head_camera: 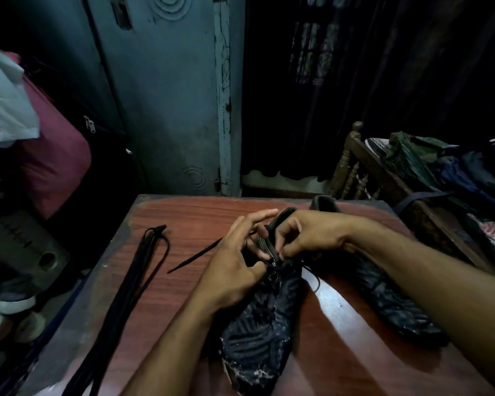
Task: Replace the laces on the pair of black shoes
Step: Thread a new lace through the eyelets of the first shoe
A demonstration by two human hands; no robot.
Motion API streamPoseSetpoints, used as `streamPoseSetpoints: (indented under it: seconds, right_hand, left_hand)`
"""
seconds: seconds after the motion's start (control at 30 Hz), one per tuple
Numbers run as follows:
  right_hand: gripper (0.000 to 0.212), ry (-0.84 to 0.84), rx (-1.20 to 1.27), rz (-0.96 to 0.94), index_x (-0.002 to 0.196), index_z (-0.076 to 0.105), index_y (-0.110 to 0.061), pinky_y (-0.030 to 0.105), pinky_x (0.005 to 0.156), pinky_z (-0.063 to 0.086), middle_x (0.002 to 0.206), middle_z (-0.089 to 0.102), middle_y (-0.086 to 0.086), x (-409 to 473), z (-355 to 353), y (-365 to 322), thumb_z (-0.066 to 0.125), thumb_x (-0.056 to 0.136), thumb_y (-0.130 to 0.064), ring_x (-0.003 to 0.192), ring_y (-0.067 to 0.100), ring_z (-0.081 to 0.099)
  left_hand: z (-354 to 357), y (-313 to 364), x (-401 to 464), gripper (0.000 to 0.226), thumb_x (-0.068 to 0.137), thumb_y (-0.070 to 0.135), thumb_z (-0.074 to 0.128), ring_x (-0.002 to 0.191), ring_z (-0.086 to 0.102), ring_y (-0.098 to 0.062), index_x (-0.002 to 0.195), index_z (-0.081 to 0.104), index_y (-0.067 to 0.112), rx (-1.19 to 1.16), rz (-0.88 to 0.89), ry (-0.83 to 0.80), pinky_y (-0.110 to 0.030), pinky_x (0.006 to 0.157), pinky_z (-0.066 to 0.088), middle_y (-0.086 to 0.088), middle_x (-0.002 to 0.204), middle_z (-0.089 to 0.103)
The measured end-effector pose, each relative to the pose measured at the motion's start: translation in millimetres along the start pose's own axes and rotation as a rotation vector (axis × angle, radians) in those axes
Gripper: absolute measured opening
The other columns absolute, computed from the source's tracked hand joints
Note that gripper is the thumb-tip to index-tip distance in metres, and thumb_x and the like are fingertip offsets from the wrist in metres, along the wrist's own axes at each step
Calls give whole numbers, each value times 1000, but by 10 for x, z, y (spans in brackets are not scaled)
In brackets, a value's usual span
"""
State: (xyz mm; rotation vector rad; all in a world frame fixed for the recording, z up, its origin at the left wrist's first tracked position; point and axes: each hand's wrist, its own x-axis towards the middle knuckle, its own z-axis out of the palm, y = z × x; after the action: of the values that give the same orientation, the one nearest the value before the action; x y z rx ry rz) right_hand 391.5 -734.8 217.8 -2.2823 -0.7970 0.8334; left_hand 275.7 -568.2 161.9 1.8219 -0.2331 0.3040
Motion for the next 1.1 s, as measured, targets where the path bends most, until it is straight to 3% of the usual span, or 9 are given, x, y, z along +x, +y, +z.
streamPoseSetpoints:
  seconds: [0.17,0.33,0.43,0.53,0.6,0.67,0.87,0.97,1.1]
  right_hand:
    - [8,28,2,-157,78,70,-9,39,70,46,88,69,22,-60,25,30,69,83,-3,75,21,60]
    - [1,32,-37,-188,80,67,-4,34,72,48,75,67,2,-74,2,69,68,82,-3,71,11,61]
    - [14,61,22,-180,86,64,4,37,61,44,71,61,-2,-102,9,90,67,82,-9,64,13,54]
    - [18,177,63,-227,74,63,-5,26,59,45,80,68,12,-137,-46,92,70,74,-22,68,13,56]
    - [10,217,17,-256,73,67,-11,23,68,45,83,71,14,-162,-99,89,72,81,-8,73,10,59]
    - [21,242,-28,-260,76,72,-18,24,71,45,78,72,3,-197,-134,89,71,86,1,72,6,59]
    - [10,273,-158,-208,90,77,-26,34,74,52,83,75,3,-282,-218,68,73,93,-18,82,23,69]
    - [11,307,-234,-217,91,76,-27,31,78,51,83,74,-4,-304,-163,60,70,95,-18,80,13,69]
    - [12,421,-249,-254,94,74,-26,16,74,47,84,71,-13,-327,-47,62,68,96,-16,79,-3,64]
  left_hand:
    - [24,-15,-2,91,78,-12,62,88,61,-15,144,46,48,227,117,-12,-24,79,55,9,112,49]
    - [14,-70,20,78,80,-6,66,95,57,-18,142,53,40,282,128,-24,-37,84,54,9,112,54]
    - [10,-84,19,78,77,-6,61,101,58,-16,139,54,40,320,113,-45,-31,86,52,11,112,59]
    - [11,-91,24,80,75,-10,58,92,58,-13,136,54,41,283,79,-34,-16,73,46,14,107,63]
    - [14,-93,17,80,76,-10,58,90,57,-12,137,52,41,264,73,-31,-13,69,42,15,106,63]
    - [6,-94,21,79,77,-9,59,90,58,-12,137,52,42,270,68,-29,-11,68,41,15,106,64]
    - [-48,-111,45,57,74,4,57,97,60,-17,120,66,37,314,115,-18,-28,85,52,13,105,62]
    - [-77,-99,43,48,76,10,56,94,59,-14,114,71,34,337,114,-7,-23,85,50,13,102,60]
    - [-167,-100,39,31,84,16,68,99,60,-9,109,76,33,314,75,-86,-19,86,51,19,114,59]
